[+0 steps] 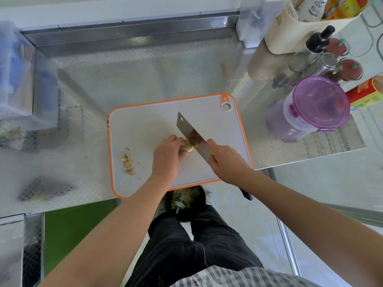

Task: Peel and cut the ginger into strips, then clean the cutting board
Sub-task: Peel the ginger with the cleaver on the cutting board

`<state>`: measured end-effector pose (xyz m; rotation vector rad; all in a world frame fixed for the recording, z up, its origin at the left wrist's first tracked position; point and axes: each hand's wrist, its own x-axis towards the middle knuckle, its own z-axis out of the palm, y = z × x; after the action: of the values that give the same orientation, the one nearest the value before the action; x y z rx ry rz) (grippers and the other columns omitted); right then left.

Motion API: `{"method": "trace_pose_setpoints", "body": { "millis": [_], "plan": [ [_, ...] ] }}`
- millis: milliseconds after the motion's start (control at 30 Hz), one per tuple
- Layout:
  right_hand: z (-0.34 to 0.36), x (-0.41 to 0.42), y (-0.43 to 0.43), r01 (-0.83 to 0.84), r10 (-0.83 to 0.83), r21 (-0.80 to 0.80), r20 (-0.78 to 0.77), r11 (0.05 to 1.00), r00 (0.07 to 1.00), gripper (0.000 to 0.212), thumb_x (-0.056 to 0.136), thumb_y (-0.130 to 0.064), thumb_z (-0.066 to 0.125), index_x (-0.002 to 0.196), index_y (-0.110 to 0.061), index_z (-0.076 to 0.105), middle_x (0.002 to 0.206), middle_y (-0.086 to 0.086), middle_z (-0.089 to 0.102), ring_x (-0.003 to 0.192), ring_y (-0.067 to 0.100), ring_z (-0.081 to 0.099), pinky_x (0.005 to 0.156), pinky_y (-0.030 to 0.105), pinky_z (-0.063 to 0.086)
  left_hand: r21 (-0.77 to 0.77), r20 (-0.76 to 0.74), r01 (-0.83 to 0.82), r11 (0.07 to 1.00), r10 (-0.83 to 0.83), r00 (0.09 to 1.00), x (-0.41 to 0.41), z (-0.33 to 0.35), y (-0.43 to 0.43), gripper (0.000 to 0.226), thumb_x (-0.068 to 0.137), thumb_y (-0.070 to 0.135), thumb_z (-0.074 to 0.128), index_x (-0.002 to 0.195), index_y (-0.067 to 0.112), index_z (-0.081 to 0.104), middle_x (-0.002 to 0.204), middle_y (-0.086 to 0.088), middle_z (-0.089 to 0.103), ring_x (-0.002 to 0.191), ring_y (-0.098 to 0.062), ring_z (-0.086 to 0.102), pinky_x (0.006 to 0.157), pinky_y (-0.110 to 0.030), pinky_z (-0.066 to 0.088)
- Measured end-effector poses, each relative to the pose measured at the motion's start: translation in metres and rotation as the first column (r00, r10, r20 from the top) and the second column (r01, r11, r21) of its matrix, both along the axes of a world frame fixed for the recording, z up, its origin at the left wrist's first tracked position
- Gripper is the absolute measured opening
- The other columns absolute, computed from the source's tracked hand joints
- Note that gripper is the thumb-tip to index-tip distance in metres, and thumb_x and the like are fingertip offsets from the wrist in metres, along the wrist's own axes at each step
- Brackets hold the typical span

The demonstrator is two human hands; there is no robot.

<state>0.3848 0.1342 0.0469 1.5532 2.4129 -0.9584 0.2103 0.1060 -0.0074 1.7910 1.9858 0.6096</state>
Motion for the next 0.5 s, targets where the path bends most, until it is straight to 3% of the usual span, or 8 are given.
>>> {"method": "trace_pose_setpoints", "body": {
  "millis": [500],
  "plan": [
    [0.0042, -0.0035, -0.0023, -0.022, 0.022, 0.016, 0.033, 1.0, 0.999, 0.018, 0.093, -0.007, 0.036, 0.095, -0.019, 0.024, 0.063, -0.001, 0.036, 0.051, 0.016, 0.034, 0.046, 0.029, 0.023, 0.011, -0.004, -0.005, 1.0, 0.005, 1.0, -0.0006, -0.0006, 0.0013, 0.019, 0.07, 0.008, 0.081, 0.085, 0.012, 0.07, 0.078, -0.002, 0.061, 0.072, -0.024, 0.06, 0.061, -0.024, 0.035]
  ]
}}
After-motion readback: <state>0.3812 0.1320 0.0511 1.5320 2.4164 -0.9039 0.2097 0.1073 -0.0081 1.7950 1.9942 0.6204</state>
